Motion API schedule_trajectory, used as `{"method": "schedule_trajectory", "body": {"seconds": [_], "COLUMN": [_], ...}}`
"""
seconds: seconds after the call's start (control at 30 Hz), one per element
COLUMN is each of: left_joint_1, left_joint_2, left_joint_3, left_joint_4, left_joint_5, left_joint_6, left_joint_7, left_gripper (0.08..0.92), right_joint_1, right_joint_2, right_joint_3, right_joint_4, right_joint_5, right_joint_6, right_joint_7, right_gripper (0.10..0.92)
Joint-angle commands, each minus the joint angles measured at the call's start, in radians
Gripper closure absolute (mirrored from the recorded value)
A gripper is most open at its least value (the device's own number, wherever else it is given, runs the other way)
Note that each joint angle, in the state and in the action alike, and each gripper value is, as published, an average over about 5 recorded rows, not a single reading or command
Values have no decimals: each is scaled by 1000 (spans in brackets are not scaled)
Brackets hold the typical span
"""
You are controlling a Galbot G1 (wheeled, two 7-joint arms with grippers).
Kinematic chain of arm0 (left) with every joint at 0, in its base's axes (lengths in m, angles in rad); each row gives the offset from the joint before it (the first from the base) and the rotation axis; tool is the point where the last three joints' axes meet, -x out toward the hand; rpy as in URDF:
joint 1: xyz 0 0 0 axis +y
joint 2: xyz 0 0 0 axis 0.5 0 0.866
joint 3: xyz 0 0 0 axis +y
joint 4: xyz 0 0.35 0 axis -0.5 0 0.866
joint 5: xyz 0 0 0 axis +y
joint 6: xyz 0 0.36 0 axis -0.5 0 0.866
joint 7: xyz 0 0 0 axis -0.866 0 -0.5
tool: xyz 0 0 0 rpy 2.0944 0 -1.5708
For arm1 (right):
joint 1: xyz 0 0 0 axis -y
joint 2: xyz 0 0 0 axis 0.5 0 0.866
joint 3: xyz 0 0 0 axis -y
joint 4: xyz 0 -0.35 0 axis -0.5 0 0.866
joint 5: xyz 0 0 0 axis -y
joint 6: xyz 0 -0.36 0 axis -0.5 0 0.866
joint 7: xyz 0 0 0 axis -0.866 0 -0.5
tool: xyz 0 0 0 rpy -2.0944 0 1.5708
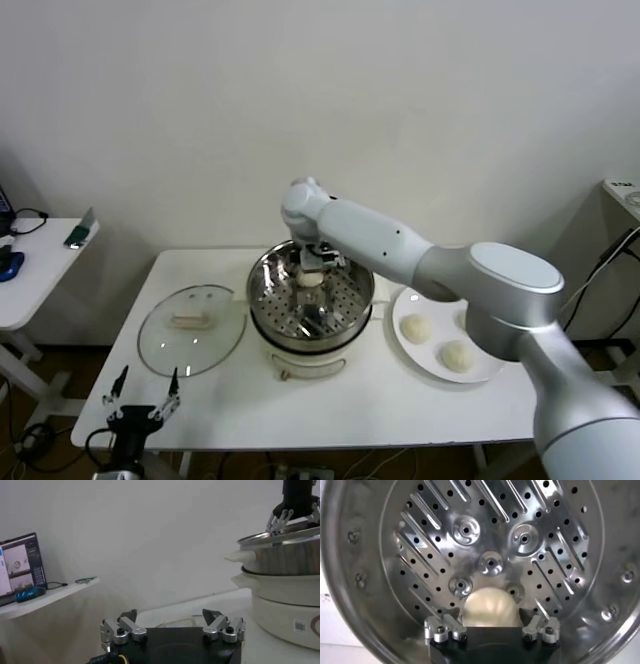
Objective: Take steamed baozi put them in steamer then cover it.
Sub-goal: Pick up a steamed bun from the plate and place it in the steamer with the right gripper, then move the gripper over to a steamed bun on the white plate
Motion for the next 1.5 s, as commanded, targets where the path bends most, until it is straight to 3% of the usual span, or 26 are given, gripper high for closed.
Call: {"method": "schedule_trajectory", "body": {"seconds": [0.03,0.27,0.43,0.6,0.73,0.9,1.13,1.5], "left_joint_1": [4,2,5,13,16,20,25,35], "left_joint_2": [-4,-14,-23,-20,-18,-16,-13,-10], "left_joint_3": [1,-2,-6,-6,-7,-4,-4,-17], "left_joint_4": [1,1,1,-8,-20,-27,-42,-38], "left_joint_5": [5,8,5,2,0,0,-3,-5], "left_joint_6": [3,8,8,9,10,10,12,15], "left_joint_7": [0,-1,-1,0,0,3,5,0], "left_gripper": [177,177,177,177,177,177,177,177], "right_joint_1": [32,151,248,401,496,479,345,9], "right_joint_2": [-31,-120,-230,-362,-453,-553,-650,-687], "right_joint_3": [13,-6,-93,-308,-468,-518,-506,-272], "right_joint_4": [36,100,178,254,314,338,310,204], "right_joint_5": [15,142,347,721,1029,1227,1256,965], "right_joint_6": [30,39,-52,-352,-620,-833,-944,-927], "right_joint_7": [-22,-14,43,171,136,87,17,-10], "right_gripper": [203,202,203,203,203,203,203,203]}}
